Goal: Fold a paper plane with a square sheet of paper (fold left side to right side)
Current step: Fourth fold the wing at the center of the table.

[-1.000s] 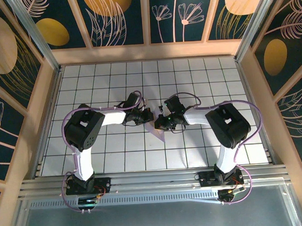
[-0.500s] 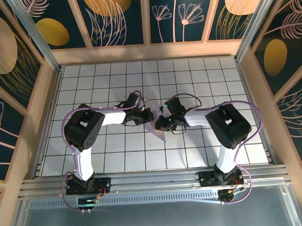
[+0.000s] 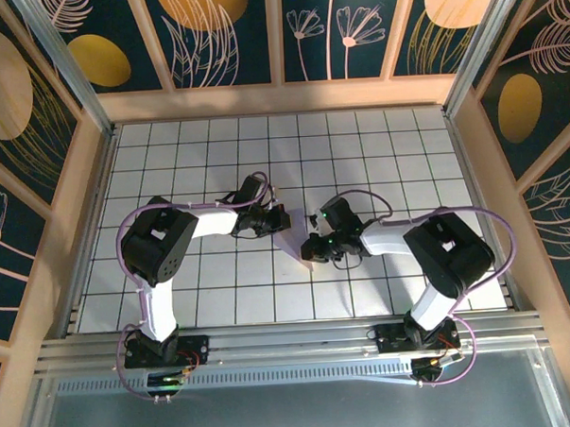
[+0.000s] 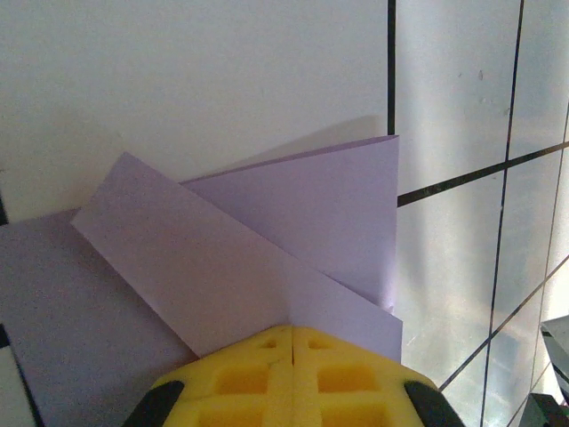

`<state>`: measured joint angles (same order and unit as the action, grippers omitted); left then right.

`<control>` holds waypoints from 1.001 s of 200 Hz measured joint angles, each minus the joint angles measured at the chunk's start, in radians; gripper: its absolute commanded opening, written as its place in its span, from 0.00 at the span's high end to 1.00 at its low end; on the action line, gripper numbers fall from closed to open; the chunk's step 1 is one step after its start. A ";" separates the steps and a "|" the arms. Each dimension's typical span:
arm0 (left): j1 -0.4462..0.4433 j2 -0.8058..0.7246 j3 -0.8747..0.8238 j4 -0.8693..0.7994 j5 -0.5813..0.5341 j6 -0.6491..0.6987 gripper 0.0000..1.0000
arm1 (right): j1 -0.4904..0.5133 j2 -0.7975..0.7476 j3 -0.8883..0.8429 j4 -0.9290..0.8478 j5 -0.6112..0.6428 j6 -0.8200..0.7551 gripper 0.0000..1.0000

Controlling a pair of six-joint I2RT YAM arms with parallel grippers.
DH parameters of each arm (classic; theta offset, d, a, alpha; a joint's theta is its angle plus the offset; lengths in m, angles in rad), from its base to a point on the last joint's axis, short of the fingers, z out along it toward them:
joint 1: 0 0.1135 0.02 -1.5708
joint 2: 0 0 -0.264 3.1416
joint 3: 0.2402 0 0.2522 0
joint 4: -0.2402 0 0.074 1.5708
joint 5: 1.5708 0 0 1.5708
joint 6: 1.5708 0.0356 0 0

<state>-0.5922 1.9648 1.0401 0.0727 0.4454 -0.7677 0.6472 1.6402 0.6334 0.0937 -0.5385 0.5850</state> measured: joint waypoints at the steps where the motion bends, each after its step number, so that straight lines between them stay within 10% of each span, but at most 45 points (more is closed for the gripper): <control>1: 0.000 0.000 0.000 0.000 0.000 0.000 1.00 | 0.000 -0.001 -0.001 0.000 0.000 0.001 1.00; 154: -0.001 0.000 0.005 -0.006 -0.001 0.005 0.98 | 0.014 -0.213 -0.121 -0.216 -0.004 0.015 1.00; 200: 0.003 -0.015 0.010 -0.002 0.011 -0.005 0.80 | -0.088 -0.348 -0.045 -0.303 0.032 -0.069 0.66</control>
<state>-0.5892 1.9499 1.0500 0.0704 0.4561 -0.7727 0.5591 1.2922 0.5880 -0.2096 -0.5068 0.5163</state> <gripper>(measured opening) 0.150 0.275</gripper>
